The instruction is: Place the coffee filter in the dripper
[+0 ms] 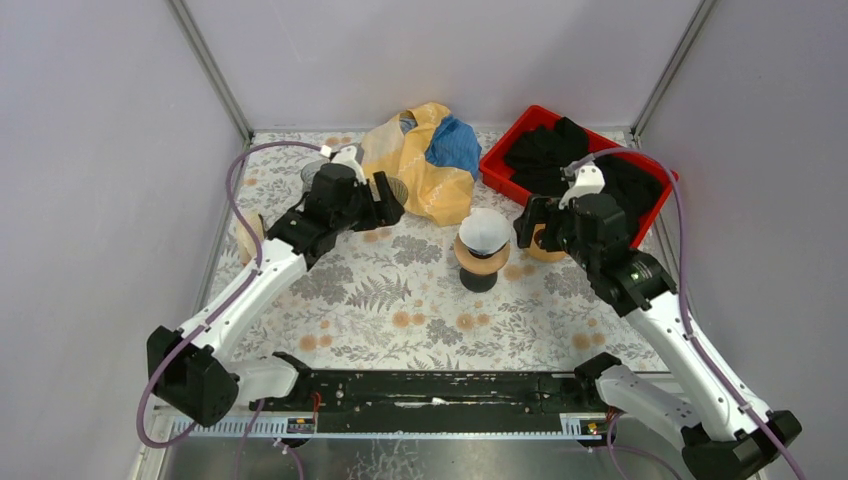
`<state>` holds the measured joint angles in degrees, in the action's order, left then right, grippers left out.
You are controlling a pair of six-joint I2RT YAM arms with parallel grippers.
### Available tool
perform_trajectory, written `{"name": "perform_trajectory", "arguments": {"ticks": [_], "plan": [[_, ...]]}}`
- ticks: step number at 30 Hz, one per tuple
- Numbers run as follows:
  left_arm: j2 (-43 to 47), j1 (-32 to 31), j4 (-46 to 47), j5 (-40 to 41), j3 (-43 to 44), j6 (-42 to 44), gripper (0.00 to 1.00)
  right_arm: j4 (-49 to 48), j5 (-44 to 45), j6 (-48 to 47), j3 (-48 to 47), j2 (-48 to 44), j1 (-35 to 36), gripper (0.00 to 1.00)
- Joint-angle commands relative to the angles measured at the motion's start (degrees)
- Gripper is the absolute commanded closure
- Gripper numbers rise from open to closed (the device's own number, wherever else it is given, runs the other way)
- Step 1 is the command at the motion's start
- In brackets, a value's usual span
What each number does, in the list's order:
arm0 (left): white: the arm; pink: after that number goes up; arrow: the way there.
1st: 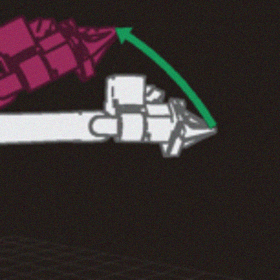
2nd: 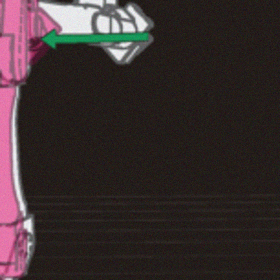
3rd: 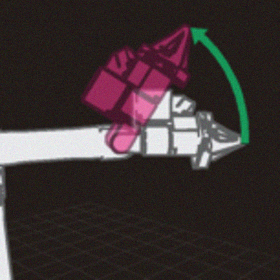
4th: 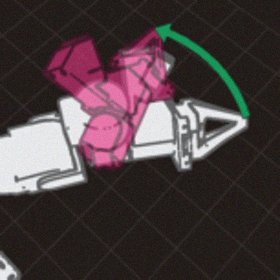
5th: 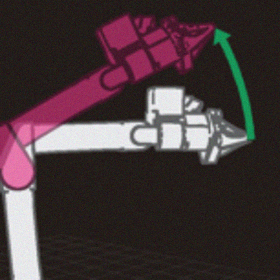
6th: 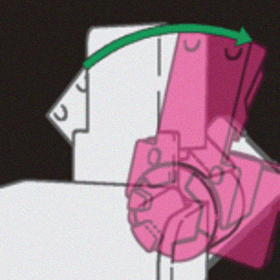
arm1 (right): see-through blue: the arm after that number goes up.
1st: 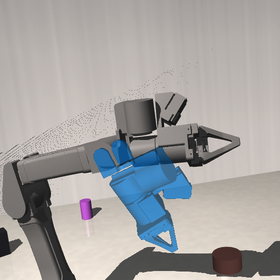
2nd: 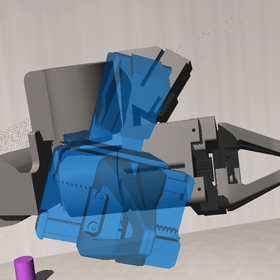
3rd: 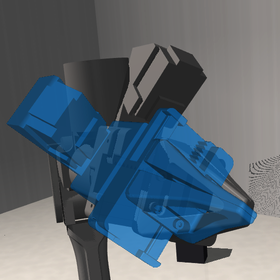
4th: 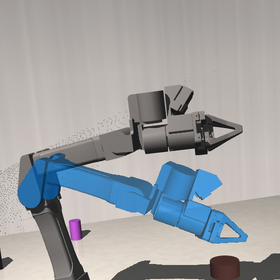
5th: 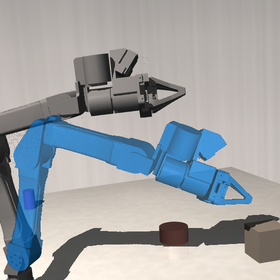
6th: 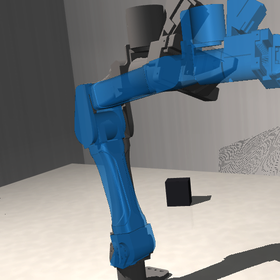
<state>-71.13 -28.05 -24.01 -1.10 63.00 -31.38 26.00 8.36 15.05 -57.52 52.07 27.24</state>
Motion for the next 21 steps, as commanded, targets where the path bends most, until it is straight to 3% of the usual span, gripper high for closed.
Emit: {"name": "perform_trajectory", "arguments": {"ticks": [1, 11, 21], "plan": [[1.3, 4.4, 2.2, 4.8, -1.4, 0.2, 0.16, -4.4, 5.0, 0.2, 3.0, -4.7, -0.2, 0.05], [-5.9, 15.5, 6.0, 7.2, 0.0, -0.3, 0.16, -9.6, 11.6, -0.2, 12.9, -18.1, -0.3, 0.00], [-17.6, 25.0, 6.4, 8.1, 8.5, 0.6, 0.16, -10.6, 14.3, 0.3, 15.1, -22.1, -0.2, 0.01]]}}
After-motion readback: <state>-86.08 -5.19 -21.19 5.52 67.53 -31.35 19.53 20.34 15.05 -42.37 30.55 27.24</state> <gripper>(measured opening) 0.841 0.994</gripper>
